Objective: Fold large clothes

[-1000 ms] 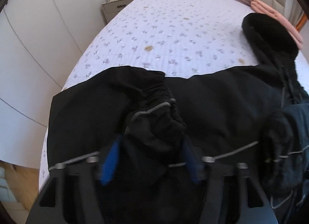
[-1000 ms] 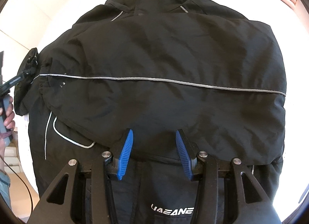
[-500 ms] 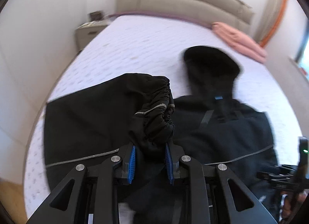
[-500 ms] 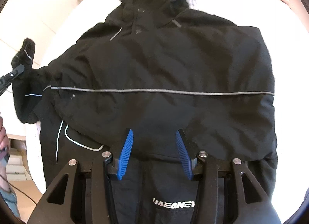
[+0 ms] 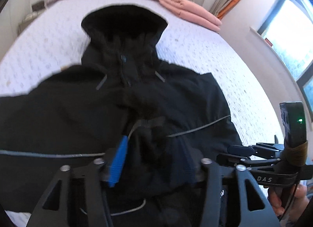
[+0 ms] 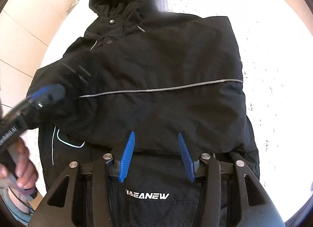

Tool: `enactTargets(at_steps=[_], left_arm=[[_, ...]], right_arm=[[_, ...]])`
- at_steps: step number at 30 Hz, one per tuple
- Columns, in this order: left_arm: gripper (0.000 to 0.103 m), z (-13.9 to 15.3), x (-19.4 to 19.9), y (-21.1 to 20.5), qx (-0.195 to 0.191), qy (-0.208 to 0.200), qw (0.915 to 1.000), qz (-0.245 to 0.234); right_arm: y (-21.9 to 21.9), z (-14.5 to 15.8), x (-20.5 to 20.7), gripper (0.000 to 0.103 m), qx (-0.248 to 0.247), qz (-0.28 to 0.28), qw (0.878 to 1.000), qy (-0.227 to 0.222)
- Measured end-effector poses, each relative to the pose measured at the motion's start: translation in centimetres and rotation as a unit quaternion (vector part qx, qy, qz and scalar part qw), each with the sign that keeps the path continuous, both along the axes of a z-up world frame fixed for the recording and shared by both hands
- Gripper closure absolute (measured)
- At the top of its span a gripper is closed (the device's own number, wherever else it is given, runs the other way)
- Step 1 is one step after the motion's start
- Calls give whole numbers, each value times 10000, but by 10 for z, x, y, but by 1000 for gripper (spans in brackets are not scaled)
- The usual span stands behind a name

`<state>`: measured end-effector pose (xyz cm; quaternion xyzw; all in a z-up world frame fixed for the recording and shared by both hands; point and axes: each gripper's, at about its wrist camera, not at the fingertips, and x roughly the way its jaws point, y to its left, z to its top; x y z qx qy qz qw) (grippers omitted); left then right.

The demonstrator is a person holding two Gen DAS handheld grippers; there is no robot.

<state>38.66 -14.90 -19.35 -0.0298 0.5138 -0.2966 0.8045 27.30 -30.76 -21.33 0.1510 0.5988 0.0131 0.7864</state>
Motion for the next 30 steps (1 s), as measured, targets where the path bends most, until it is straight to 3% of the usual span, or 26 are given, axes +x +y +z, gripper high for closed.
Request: enactTargets(at_steps=[4, 7, 12, 14, 19, 22, 26, 30], left_arm=[[37, -10, 3, 18, -330, 474, 9983, 5], [37, -4, -2, 39, -171, 362, 9987, 300], [37, 11, -8, 79, 143, 72, 9969, 774], [37, 16, -11, 94, 360, -87, 9944, 988], [37, 18, -8, 125, 489, -55, 9895, 1362], [38, 17, -6, 135, 626, -146, 9853, 1584], [38, 16, -1, 141, 800, -227, 9805, 1780], [38, 23, 5, 146, 681, -230, 9783, 1942]], right_arm=[[4, 4, 7, 52, 261, 70, 9996, -115], [17, 10, 23, 52, 582, 196, 9978, -268], [54, 18, 57, 42, 1013, 519, 9922, -517], [68, 13, 72, 40, 1220, 563, 9897, -499], [83, -16, 97, 38, 1573, 420, 9865, -165], [90, -24, 102, 65, 1664, 548, 9844, -157], [102, -2, 92, 73, 1288, 864, 9867, -487], [100, 38, 77, 76, 836, 968, 9870, -974]])
